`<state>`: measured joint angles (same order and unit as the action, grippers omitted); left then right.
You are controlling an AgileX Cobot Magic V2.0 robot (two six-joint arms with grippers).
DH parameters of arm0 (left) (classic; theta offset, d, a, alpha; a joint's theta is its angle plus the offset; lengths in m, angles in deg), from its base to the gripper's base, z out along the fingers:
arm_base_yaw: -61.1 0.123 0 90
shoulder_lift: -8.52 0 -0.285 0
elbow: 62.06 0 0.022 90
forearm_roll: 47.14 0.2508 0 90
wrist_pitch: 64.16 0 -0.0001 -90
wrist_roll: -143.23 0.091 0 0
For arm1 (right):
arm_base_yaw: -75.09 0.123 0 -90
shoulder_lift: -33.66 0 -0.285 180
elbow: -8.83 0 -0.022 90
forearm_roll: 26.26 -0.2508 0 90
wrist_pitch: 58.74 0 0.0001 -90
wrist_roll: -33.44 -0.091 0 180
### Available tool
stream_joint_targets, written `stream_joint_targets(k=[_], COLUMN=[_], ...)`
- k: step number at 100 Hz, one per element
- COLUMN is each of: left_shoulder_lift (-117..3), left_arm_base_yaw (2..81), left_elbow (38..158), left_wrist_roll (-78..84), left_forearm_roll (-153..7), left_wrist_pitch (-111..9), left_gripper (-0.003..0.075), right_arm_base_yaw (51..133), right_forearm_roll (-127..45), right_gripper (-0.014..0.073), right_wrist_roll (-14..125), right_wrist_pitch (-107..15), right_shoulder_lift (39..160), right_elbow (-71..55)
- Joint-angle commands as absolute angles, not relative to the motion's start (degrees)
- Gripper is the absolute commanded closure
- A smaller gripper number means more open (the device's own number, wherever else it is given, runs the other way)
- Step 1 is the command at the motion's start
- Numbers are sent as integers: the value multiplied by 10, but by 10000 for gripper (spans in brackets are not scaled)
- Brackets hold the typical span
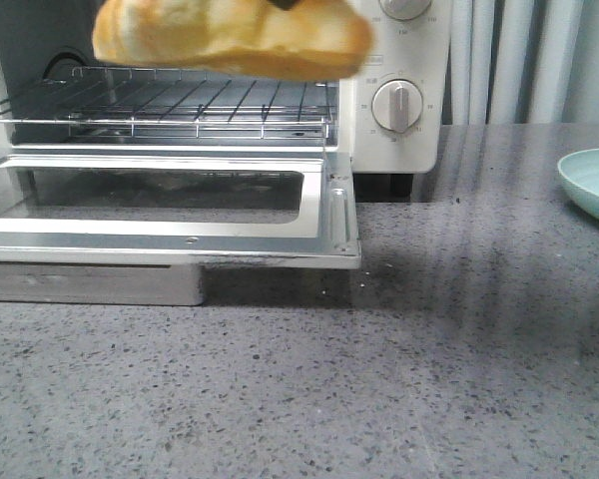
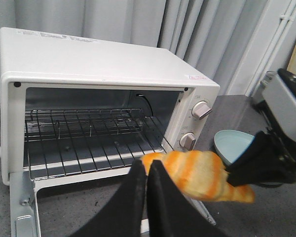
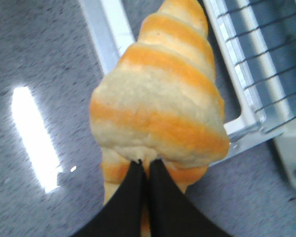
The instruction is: Put bread in oven
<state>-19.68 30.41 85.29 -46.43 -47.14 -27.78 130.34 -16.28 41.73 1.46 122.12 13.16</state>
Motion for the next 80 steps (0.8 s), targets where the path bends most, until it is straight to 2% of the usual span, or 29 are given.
stream_joint_targets(k=[1,40,59,64,69,80], left_shoulder_lift=[-203,-203,-203,-203,-203,-203], left_arm_base_yaw=[299,299,299,299,299,299], left_elbow=[869,869,869,869,869,869], left_wrist_roll=[-464,-464,-464,-464,-464,-464], left_forearm_roll=[-476,-475,-475,-475,-475,-471], left_wrist_pitch=[-315,-315,-315,-315,-314,-314], left_gripper=[741,741,741,741,741,741], right_arm_base_yaw=[1303,1302,1276,1265,1257,1250], right_forearm_roll=[-86,83,174,174,172,172], right_gripper=[662,662,646,589,485,174], right_wrist_roll=[426,423,334,334,334,318], right_wrist_pitch=[-44,-138,-171,-167,-160,-158], right_shoulder_lift=[1232,1318,1347,1354,1358,1361], right_elbow=[170,191,191,191,191,191])
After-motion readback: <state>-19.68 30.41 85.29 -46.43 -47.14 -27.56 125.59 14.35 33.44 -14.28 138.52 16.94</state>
